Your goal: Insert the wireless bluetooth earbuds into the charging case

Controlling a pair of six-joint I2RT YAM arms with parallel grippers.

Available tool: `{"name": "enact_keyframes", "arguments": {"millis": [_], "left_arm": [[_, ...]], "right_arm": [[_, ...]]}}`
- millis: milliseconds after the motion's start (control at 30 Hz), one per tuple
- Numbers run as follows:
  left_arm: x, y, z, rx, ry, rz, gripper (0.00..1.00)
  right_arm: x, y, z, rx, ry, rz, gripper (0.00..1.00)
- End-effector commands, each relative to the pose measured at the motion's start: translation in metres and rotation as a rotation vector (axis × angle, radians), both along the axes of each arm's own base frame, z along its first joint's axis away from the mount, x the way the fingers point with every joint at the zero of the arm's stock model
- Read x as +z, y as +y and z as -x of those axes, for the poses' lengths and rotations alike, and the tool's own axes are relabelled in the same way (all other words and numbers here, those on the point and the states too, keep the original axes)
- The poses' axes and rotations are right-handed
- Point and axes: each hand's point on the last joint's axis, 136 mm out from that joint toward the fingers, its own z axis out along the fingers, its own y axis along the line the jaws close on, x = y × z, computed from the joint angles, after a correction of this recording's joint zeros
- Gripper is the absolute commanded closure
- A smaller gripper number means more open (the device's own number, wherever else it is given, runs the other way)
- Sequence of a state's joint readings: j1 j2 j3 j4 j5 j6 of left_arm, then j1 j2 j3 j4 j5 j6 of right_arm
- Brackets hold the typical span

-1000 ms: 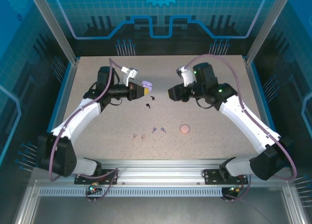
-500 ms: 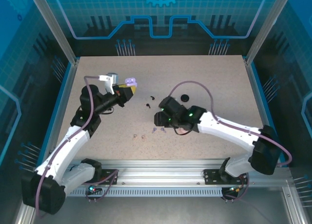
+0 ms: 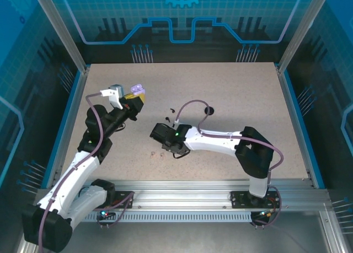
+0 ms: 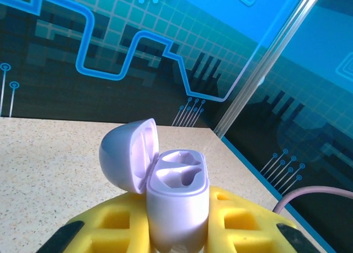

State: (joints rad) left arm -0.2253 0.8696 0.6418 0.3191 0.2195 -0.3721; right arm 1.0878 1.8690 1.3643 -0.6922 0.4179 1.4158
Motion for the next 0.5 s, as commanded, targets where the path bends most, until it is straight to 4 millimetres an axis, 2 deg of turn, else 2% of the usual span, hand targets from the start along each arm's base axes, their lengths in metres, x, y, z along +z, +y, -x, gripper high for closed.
{"name": "enact_keyframes", "arguments": {"millis": [0,167,467], "left_arm": [[0.018,0.009,0.004,0.051,-0.073,0.046,1.0],[0.022,0.017,0.009,0.091,-0.096,0.053,1.0],[0.027,0.016,0.01,0.081,-0.098,0.07,1.0]], "right_arm": [[-0.005,-0.008,-0.001,-0.074,-0.003,0.057,0.54],[-0.013,-0.011,-0.005,-0.091,0.015,0.091,0.56],[-0.024,-0.015,-0.012,-0.115,0.044,0.1,0.59]]}}
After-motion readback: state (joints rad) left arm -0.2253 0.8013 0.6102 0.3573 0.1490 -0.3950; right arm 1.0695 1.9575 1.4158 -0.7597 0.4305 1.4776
